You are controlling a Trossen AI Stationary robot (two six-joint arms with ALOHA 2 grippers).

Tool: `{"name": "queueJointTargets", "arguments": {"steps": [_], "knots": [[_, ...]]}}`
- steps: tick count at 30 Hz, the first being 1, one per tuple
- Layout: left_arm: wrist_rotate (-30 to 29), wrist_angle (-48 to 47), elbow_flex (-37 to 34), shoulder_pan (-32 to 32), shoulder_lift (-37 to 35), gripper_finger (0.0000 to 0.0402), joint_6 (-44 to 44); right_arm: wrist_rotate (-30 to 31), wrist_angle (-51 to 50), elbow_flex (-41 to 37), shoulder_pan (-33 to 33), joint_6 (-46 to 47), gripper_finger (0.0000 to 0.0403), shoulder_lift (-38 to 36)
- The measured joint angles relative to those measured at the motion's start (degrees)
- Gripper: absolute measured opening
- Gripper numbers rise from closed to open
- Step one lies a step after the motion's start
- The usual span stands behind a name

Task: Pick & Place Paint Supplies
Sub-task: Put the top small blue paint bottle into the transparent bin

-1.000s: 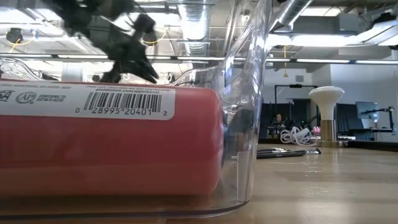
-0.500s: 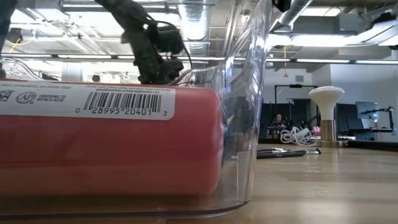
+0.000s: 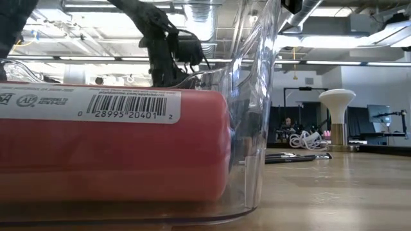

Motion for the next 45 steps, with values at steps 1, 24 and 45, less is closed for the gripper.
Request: {"name": "queueJointTargets", "arguments": {"steps": [1, 24, 45], "knots": [[-1.0, 0.2, 0.0, 0.0, 0.3, 0.0211, -0.5, 0.0, 0.0, 0.0, 0.0, 0.1, 0.0000, 0.0], [1.1, -6.2, 2.8, 1.4, 0.1, 0.0178, -12.4, 0.1, 1.3, 0.0, -1.2, 2.6, 0.0000, 0.0], [3.8, -10.1, -4.7, 1.3, 0.6, 0.0189, -9.5, -0.1, 0.4, 0.0, 0.1, 4.1, 0.0000, 0.0]]}}
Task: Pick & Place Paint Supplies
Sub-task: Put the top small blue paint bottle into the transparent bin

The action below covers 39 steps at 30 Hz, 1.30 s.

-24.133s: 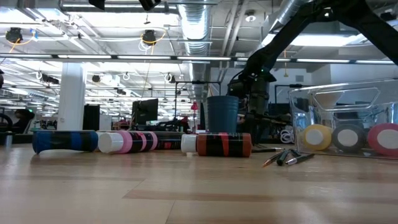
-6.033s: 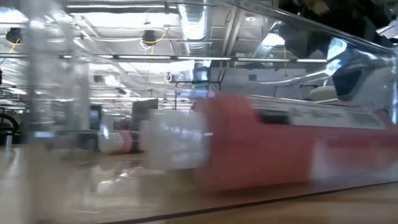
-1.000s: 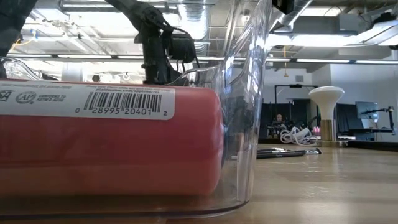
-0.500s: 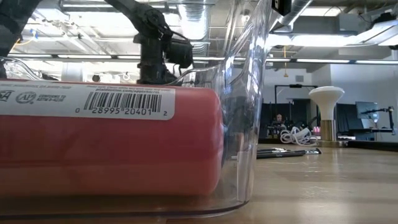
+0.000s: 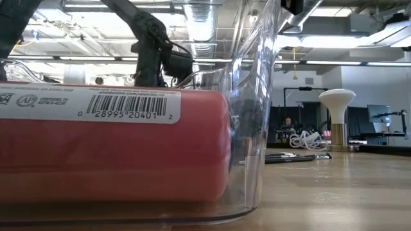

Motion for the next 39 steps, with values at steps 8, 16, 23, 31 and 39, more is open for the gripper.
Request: {"name": "queueJointTargets", "arguments": {"steps": [8, 16, 23, 31, 39], "knots": [[0.0, 4.5, -2.9, -0.3, 0.0, 0.0189, 0.7, 0.0, -0.2, 0.0, 0.1, 0.0, 0.0000, 0.0], [0.0, 7.8, -2.9, -0.3, 0.1, 0.0186, 0.5, -0.1, -0.2, 0.0, 0.5, 0.4, 0.0000, 0.0], [1.7, 8.1, -5.4, -0.3, 0.1, 0.0154, -2.7, 0.0, -0.6, 0.0, 0.8, 1.5, 0.0000, 0.0], [2.4, 10.9, -11.0, -1.3, -3.7, 0.0080, -7.0, 0.0, -0.6, 0.0, 0.8, 1.5, 0.0000, 0.0], [1.1, 18.6, -14.9, -1.0, -15.1, 0.0080, -13.1, 0.0, -0.6, 0.0, 0.8, 1.5, 0.0000, 0.0]]}}
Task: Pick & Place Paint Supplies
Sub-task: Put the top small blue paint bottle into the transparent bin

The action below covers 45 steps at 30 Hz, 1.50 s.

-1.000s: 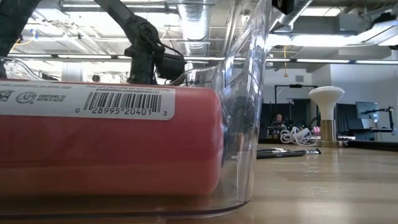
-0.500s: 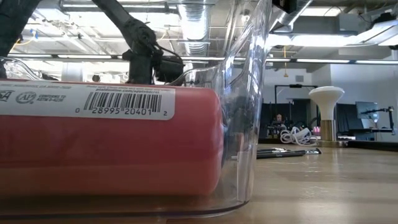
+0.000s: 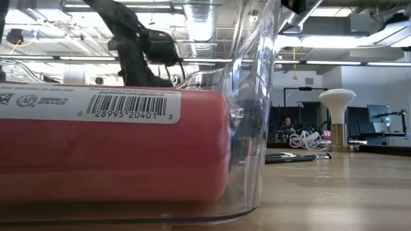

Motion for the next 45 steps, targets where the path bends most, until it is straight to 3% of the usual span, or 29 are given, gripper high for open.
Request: {"name": "queueJointTargets", "arguments": {"steps": [8, 17, 19, 24, 27, 38, 45], "knots": [[0.0, 10.8, -3.6, -3.1, -15.9, 0.0080, -6.2, -0.7, 5.5, 0.0, -0.8, 3.4, 0.0000, -1.3], [-2.9, 32.3, -5.7, -15.7, -29.5, 0.0079, -7.7, -3.8, 19.6, 0.1, -7.7, 2.8, 0.0000, -7.0], [-5.2, 37.6, -5.7, -18.7, -30.3, 0.0079, -7.6, -6.7, 22.0, 0.1, -10.1, 2.8, 0.0000, -7.3], [-9.8, 47.0, -5.7, -23.5, -30.2, 0.0079, -7.2, -20.7, 28.3, 0.0, -16.1, 5.5, 0.0010, -5.3], [-10.3, 50.3, -5.7, -25.0, -28.8, 0.0079, -6.3, -23.4, 30.0, 0.0, -17.5, 6.4, 0.0042, -3.1], [-10.2, 55.4, -5.7, -25.9, -24.8, 0.0082, -7.4, -23.9, 38.0, 0.0, -17.8, 4.3, 0.0226, 2.0], [-9.5, 56.3, -5.7, -25.9, -24.7, 0.0078, -8.6, -24.0, 40.6, 0.0, -19.0, 4.3, 0.0259, 5.2]]}}
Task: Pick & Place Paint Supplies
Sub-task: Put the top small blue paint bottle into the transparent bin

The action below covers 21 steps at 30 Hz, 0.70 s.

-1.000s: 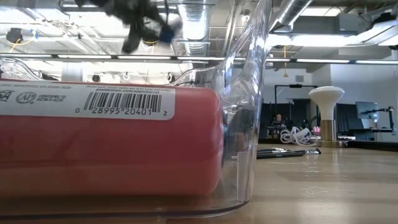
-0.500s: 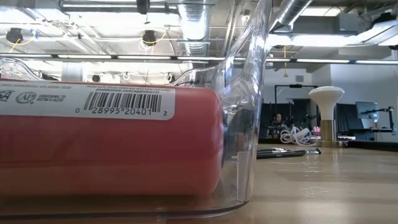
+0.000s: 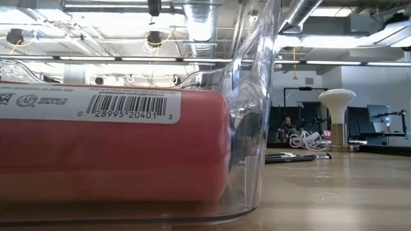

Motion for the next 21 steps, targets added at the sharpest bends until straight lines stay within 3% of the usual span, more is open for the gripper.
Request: {"name": "queueJointTargets", "arguments": {"steps": [11, 21], "knots": [[0.5, 1.5, 0.0, -0.4, -0.1, 0.0079, -0.4, 0.0, 7.2, 0.4, -0.7, 0.1, 0.0260, 4.1], [2.7, 1.4, 0.0, -0.5, 0.3, 0.0079, -1.2, -4.5, 2.7, 8.2, -0.6, 0.0, 0.0251, 10.2]]}}
